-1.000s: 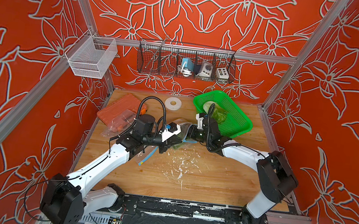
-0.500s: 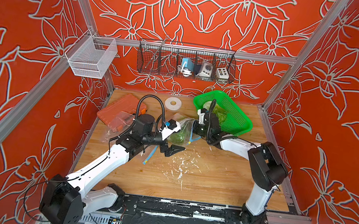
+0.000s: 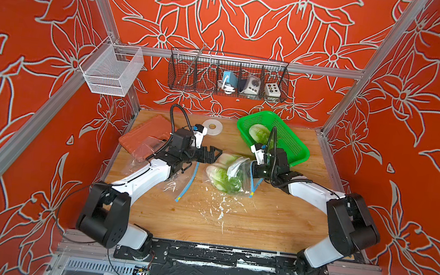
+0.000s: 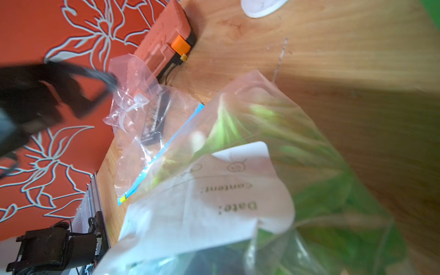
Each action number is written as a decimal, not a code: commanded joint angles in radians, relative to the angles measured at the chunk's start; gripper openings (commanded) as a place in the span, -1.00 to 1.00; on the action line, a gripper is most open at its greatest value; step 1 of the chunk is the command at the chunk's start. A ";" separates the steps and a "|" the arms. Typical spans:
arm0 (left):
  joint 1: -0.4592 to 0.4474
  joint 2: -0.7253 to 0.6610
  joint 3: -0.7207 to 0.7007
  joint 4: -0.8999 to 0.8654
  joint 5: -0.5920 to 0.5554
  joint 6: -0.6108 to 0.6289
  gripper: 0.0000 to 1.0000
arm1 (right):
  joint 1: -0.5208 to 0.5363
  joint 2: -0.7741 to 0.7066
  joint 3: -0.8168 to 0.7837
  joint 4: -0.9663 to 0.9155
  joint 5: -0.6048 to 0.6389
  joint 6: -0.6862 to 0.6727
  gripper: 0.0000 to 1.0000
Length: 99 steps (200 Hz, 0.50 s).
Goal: Open the zip-top bag and take out the chinese cabbages
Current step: Pick up the Chinese cabbage from the zipper food storage bag.
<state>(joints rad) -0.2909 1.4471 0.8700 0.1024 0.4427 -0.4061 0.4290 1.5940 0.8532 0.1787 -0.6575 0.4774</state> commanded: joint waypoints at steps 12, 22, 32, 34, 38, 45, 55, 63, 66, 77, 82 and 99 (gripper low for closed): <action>-0.016 -0.018 -0.142 0.155 -0.063 -0.342 0.95 | -0.015 0.011 -0.037 0.002 0.001 0.007 -1.00; -0.038 -0.051 -0.184 0.168 -0.114 -0.388 0.95 | -0.015 0.010 -0.042 0.002 0.007 0.006 -1.00; -0.060 -0.085 -0.225 0.185 -0.163 -0.444 0.95 | -0.015 0.008 -0.047 0.002 0.016 0.009 -1.00; -0.065 -0.092 -0.233 0.190 -0.170 -0.454 0.95 | -0.015 0.008 -0.049 0.004 0.017 0.010 -1.00; -0.073 -0.098 -0.248 0.201 -0.175 -0.477 0.95 | -0.015 0.008 -0.052 0.007 0.019 0.012 -1.00; -0.085 -0.105 -0.270 0.219 -0.178 -0.518 0.95 | -0.015 0.008 -0.055 0.011 0.022 0.013 -1.00; -0.097 -0.098 -0.297 0.244 -0.188 -0.582 0.95 | -0.015 0.006 -0.060 0.014 0.027 0.013 -1.00; -0.106 -0.087 -0.314 0.261 -0.207 -0.631 0.95 | -0.016 0.003 -0.064 0.022 0.027 0.015 -1.00; -0.108 -0.082 -0.318 0.267 -0.212 -0.646 0.95 | -0.015 0.002 -0.067 0.025 0.027 0.016 -1.00; -0.108 -0.062 -0.329 0.300 -0.218 -0.701 0.96 | -0.015 0.000 -0.071 0.033 0.026 0.020 -1.00; -0.108 -0.051 -0.329 0.313 -0.215 -0.726 0.95 | -0.015 0.000 -0.071 0.033 0.023 0.018 -1.00; -0.110 -0.012 -0.308 0.326 -0.221 -0.802 0.95 | -0.015 0.001 -0.074 0.043 0.010 0.015 -1.00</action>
<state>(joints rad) -0.3981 1.3876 0.5476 0.3420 0.2661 -1.0241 0.4129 1.5944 0.8005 0.2104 -0.6506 0.4885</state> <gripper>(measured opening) 0.976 0.050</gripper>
